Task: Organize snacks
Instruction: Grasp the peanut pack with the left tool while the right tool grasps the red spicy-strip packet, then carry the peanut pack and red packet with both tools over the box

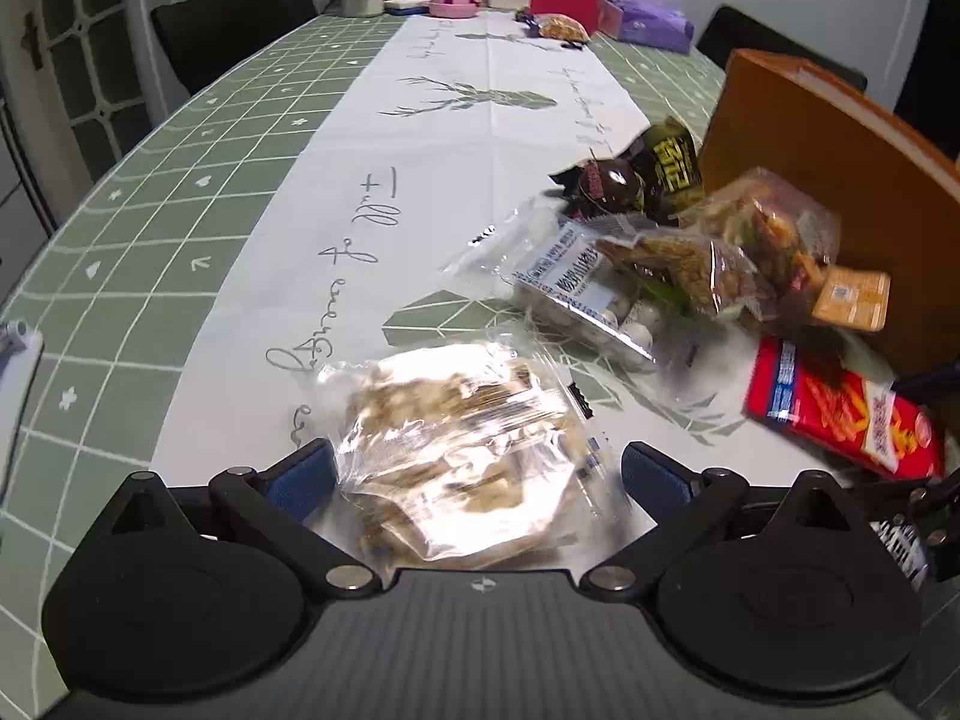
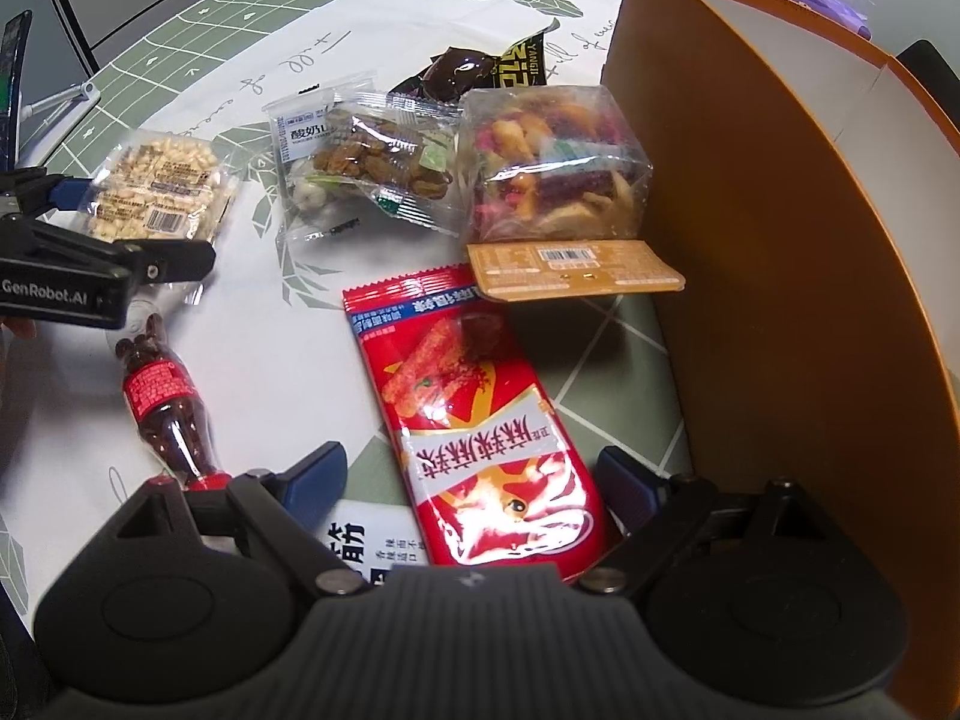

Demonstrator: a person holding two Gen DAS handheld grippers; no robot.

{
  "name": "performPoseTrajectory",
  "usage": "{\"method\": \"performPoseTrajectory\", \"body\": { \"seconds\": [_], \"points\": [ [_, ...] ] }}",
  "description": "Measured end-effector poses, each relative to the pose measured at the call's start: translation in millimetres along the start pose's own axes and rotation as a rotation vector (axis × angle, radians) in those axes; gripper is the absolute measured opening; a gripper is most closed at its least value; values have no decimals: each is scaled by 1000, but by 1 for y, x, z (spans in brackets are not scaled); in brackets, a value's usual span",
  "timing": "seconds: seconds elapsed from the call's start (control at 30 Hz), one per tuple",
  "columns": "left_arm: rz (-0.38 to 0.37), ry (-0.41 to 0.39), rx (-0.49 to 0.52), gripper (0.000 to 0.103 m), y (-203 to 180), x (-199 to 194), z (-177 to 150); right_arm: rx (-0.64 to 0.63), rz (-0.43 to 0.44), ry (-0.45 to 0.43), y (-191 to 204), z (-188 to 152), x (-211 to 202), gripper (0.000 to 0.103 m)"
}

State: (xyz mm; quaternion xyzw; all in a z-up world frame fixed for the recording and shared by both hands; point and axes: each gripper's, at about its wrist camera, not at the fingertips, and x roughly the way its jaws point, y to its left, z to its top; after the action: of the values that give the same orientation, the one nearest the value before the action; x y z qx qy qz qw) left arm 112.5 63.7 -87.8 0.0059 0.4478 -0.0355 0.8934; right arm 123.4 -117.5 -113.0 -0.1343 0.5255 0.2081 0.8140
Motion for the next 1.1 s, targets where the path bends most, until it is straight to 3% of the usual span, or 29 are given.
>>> {"method": "performPoseTrajectory", "body": {
  "seconds": [0.13,0.2,0.27,0.43,0.8,1.1],
  "points": [
    [-14,-16,0,103,2,-4,-3,2,10,-4,-1,0,0,86],
    [-19,-19,5,103,3,-5,-2,10,25,-7,-1,1,-2,78],
    [-37,-22,0,103,5,-6,-2,9,24,-11,-2,2,-6,61],
    [-70,-27,-11,103,9,-12,-1,20,40,-7,-4,4,-10,51],
    [-102,-72,-37,103,17,-31,7,-1,70,-28,1,7,-31,43],
    [-124,-103,-17,103,14,-48,16,-10,82,-105,6,8,-63,42]
  ]
}}
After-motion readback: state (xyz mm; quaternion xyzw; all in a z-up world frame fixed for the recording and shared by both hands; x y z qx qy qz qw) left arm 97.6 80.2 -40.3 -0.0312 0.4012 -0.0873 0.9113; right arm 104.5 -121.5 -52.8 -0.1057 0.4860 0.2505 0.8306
